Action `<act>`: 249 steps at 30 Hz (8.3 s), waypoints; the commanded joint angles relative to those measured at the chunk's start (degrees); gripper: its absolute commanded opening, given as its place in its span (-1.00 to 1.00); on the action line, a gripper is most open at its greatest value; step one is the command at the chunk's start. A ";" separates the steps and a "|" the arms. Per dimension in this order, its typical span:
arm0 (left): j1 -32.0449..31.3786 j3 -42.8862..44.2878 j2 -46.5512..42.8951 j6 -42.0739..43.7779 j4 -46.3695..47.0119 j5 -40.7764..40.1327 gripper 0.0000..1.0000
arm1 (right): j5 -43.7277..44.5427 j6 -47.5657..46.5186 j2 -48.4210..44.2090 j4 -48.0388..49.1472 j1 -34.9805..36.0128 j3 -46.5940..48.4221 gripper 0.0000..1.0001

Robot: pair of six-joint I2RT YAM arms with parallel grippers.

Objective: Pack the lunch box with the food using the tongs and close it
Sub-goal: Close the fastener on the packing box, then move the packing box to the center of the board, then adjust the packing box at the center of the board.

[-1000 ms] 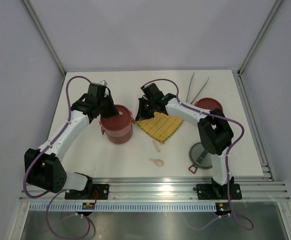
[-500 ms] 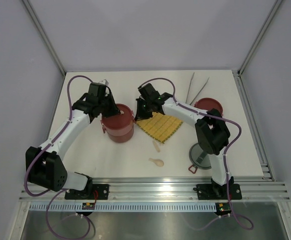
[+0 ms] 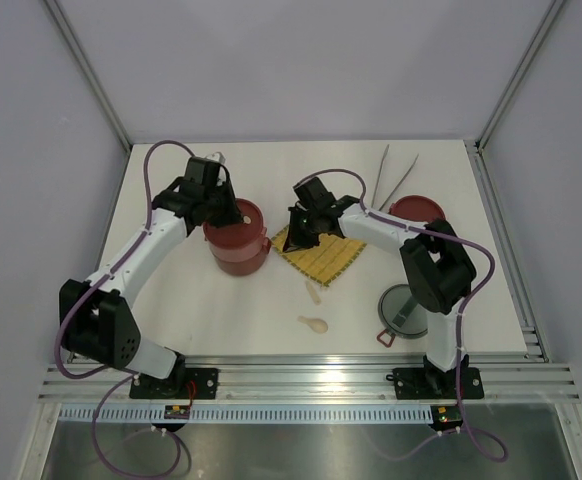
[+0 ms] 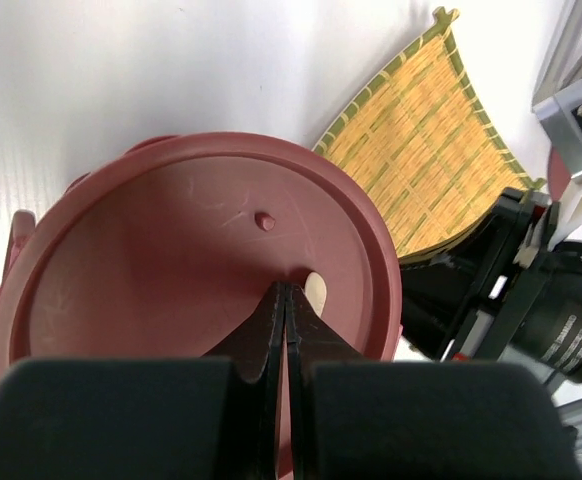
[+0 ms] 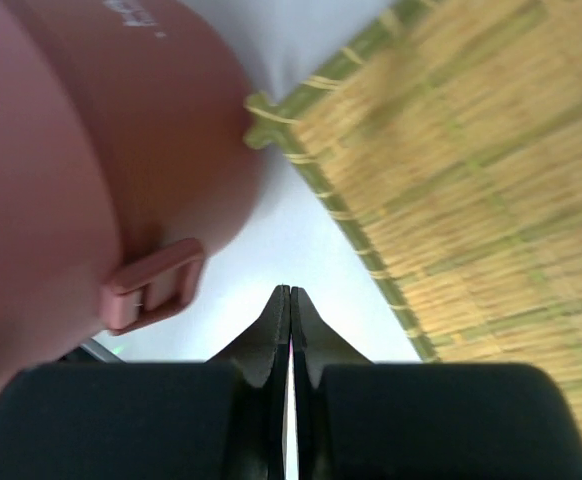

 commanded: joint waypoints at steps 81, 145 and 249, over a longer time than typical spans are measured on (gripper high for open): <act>28.13 12.02 24.57 -4.42 -1.27 1.02 -1.00 | 12.09 6.55 -1.80 2.72 6.75 -1.50 -0.99; 21.53 -3.18 1.91 -4.07 -7.50 -7.39 -1.00 | 23.43 3.56 -18.02 -6.33 4.81 -13.23 -0.99; 17.58 14.22 -12.95 3.67 -17.26 -6.35 0.15 | 26.85 -17.43 -19.99 12.73 23.35 -20.03 0.74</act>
